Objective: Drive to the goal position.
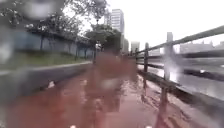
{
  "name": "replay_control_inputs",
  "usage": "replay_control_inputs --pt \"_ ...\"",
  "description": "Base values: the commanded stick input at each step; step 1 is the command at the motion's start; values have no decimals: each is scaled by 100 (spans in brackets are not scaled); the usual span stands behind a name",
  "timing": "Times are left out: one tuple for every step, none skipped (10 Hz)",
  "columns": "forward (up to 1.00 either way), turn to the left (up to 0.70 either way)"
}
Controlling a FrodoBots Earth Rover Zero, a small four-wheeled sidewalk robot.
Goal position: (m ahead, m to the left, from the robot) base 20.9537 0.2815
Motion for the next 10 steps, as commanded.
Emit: replay_control_inputs --pt "100 0" --pt "100 0" --pt "100 0" --pt "100 0" --pt "100 0" --pt "100 0" --pt "100 0" --pt "100 0" --pt "100 0" --pt "100 0"
